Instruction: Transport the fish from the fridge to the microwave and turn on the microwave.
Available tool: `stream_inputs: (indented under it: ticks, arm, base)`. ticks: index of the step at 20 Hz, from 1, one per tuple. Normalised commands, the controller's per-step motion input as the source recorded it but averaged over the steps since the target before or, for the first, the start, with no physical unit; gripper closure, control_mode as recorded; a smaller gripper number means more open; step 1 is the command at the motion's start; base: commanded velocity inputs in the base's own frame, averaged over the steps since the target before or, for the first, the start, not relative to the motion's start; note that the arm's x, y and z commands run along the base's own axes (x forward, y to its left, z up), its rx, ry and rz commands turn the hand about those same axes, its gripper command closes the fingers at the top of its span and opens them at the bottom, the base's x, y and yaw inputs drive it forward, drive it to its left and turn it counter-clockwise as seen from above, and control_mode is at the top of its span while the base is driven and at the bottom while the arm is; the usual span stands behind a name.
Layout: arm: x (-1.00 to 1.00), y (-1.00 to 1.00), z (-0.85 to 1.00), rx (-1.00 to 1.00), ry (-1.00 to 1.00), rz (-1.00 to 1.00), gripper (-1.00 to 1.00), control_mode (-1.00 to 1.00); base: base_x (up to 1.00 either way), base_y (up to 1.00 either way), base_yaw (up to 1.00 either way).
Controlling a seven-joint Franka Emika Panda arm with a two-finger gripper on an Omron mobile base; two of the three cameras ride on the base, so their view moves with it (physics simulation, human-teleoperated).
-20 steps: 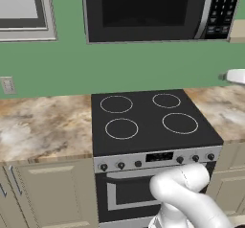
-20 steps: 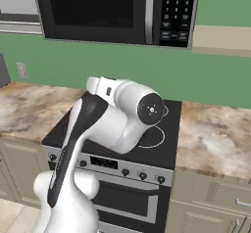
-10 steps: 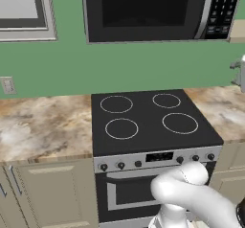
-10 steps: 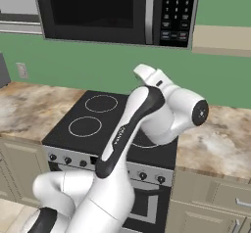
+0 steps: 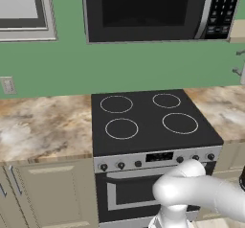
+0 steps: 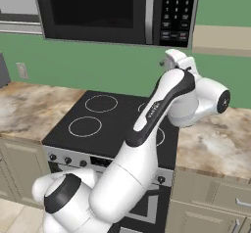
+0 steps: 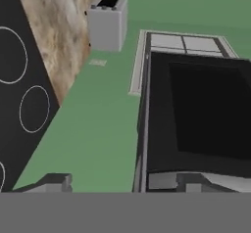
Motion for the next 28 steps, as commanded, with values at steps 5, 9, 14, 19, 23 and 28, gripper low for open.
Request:
stream_inputs:
  ticks: [5,9,14,19,23,28]
  arm:
    - [0.08,0.00,0.02,0.25,0.08,-0.11,1.00,-1.00]
    - [0.00,0.00,0.00,0.16,-0.01,-0.04,1.00,-1.00]
    - [0.00,0.01,0.08,0.02,-0.04,-0.04,1.00,-1.00]
    - [0.11,0.02,0.17,0.00,-0.03,-0.03,1.00,-1.00]
    - [0.14,0.00,0.28,0.00,0.00,-0.04,1.00,-1.00]
    - [0.04,0.00,0.19,0.01,0.00,-0.03,1.00,-1.00]
  base:
    - [0.00,0.00,0.00]
    - [0.00,0.00,0.00]
    - [0.00,0.00,0.00]
    - [0.00,0.00,0.00]
    - [0.00,0.00,0.00]
    - [0.00,0.00,0.00]
